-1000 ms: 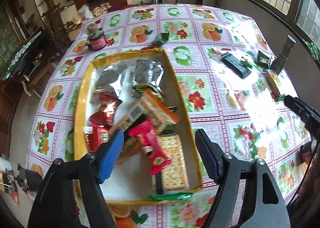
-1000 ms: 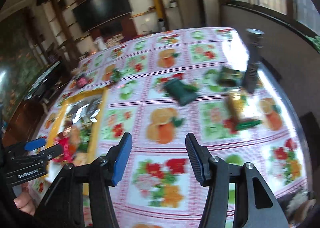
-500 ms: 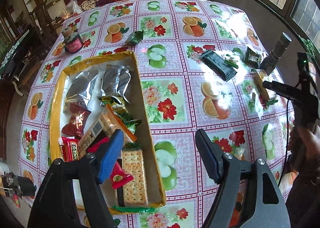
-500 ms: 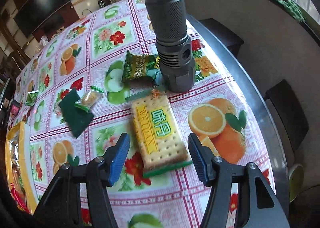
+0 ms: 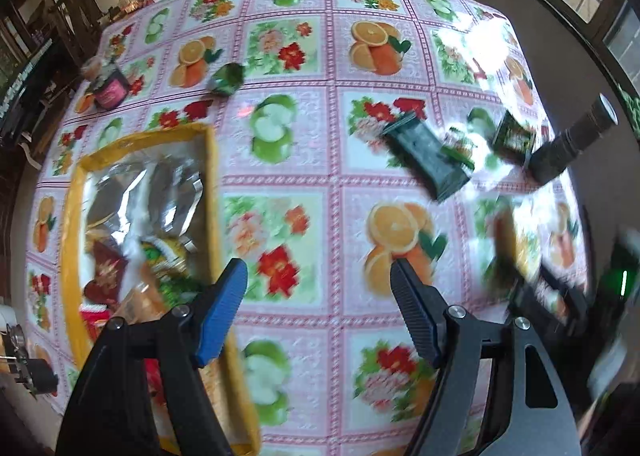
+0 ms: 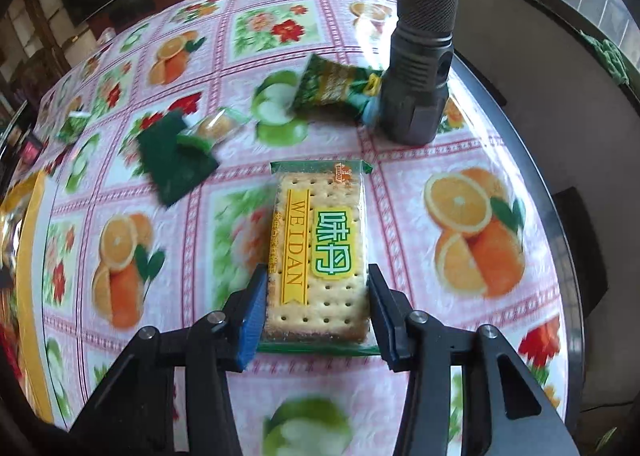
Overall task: Organize snacks
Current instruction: 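Grasp the dark green packet with the left gripper, then carry the green packet into the tray with the left gripper while the right carries the WEIDAN crackers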
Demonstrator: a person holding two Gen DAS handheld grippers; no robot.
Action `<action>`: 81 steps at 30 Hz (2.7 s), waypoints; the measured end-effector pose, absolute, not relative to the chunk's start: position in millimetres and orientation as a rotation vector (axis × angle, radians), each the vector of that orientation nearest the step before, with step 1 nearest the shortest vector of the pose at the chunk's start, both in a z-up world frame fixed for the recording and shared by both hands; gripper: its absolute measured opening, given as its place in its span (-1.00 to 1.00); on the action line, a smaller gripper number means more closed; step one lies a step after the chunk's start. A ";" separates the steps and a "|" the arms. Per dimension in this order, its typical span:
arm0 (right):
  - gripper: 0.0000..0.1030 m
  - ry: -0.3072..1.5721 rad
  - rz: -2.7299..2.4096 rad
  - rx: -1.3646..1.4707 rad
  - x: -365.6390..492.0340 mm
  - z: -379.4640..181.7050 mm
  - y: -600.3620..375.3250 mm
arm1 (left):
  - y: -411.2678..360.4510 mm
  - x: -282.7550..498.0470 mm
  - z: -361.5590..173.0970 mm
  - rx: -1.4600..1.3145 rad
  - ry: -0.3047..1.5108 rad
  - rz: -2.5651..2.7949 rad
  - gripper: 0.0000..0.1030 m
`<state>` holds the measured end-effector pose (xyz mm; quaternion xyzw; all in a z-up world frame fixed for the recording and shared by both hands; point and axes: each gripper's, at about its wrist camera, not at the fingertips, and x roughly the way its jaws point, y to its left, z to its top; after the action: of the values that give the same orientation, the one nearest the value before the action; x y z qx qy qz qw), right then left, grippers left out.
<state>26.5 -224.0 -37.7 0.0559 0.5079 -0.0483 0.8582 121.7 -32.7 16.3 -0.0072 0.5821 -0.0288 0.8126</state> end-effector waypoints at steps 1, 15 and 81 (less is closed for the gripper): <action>-0.08 1.053 -0.099 0.111 17.4 -37.9 -221.8 | -41.2 133.9 13.8 -0.034 1.260 -0.073 0.45; -0.01 0.936 -0.020 0.175 12.6 -39.3 -232.0 | -122.9 240.2 -44.1 -0.011 1.360 -0.015 0.47; -0.28 0.894 0.034 0.238 -62.5 -16.9 -197.7 | -5.2 -49.9 -11.0 0.169 1.149 -0.323 -0.10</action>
<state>-62.5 -197.7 -16.9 0.1149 0.4313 0.0166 0.8947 -49.9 -5.2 -11.0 0.0795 0.5403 -0.1517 0.8238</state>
